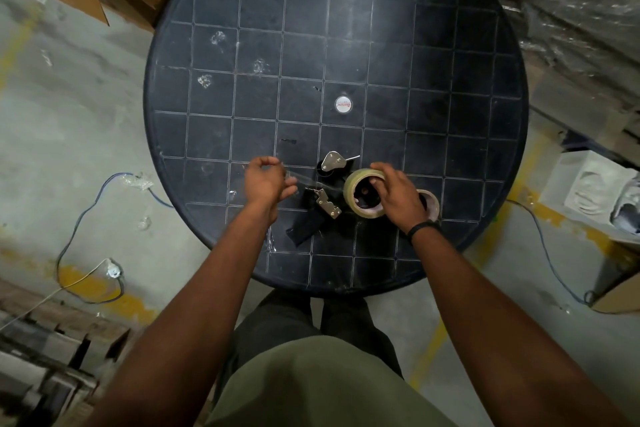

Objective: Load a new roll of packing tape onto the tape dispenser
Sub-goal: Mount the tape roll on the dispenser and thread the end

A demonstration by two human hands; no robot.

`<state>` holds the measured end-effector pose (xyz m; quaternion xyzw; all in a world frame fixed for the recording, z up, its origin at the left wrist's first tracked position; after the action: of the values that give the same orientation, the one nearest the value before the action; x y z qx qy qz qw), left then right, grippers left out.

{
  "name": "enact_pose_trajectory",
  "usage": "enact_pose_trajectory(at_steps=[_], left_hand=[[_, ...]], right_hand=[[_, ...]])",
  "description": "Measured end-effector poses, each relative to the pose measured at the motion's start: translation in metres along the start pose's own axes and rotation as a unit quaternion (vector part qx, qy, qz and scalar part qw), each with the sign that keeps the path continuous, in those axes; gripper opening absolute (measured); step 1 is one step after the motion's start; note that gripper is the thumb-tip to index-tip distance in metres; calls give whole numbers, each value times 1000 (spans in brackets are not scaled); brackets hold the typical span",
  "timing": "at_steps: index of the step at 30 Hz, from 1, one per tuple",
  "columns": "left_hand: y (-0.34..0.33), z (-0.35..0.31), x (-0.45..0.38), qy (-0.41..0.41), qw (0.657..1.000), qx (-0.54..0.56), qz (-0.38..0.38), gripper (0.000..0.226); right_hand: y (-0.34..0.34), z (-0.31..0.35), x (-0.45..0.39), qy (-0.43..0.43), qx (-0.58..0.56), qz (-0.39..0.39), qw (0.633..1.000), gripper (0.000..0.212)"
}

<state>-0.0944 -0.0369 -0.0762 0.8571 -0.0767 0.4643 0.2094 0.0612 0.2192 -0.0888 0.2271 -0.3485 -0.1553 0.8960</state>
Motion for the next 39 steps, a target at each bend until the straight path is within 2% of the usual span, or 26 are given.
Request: enact_pose_trajectory(at_steps=[6, 11, 14, 16, 17, 18, 20, 22, 24, 27, 29, 33, 39], left_hand=[[-5, 3, -2, 4, 999, 33, -12, 27], [-21, -6, 13, -92, 996, 18, -14, 24], [-25, -5, 33, -157, 982, -69, -76, 55], [-14, -1, 56, -171, 972, -53, -154, 63], [-8, 4, 67, -180, 964, -43, -192, 61], [-9, 11, 76, -195, 957, -49, -209, 54], [-35, 27, 88, -216, 959, -105, -150, 37], [-77, 53, 92, -180, 966, -180, -42, 37], [-104, 71, 91, -120, 968, -219, 5, 45], [-117, 76, 78, -75, 968, -238, -11, 46], [-120, 85, 69, -51, 975, -215, -16, 45], [-123, 109, 60, 2, 993, -112, -23, 42], [-130, 119, 64, 95, 995, 18, -17, 29]], right_hand=[[0, 7, -1, -2, 46, -27, 999, 30], [0, 5, -2, -32, 17, -21, 999, 36], [0, -1, -3, -82, -59, 13, 995, 53], [-4, -5, 0, -132, -148, 45, 979, 70], [-6, -7, 2, -155, -183, 55, 969, 72], [-5, -7, 4, -168, -203, 60, 963, 64], [0, -1, 5, -165, -203, 54, 964, 40], [4, 3, 3, -146, -196, 44, 969, 36], [4, 6, 2, -125, -187, 43, 973, 41], [7, 12, -1, -64, -127, 46, 989, 44], [6, 15, 0, -45, -126, 51, 990, 40], [-1, 2, 5, -124, -221, 61, 965, 22], [-5, -12, 0, -165, -278, 51, 945, 13]])
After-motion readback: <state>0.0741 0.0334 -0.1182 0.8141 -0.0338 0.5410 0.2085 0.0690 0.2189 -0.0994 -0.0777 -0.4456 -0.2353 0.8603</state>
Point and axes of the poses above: each hand's wrist, its own x-axis away from the middle knuckle, its own y-axis out of the back of the hand, z = x × y, the point moved 10 cm from there along -x, towards the middle knuckle, and after that the axes turned 10 degrees about -x, right-handed, at the moved point
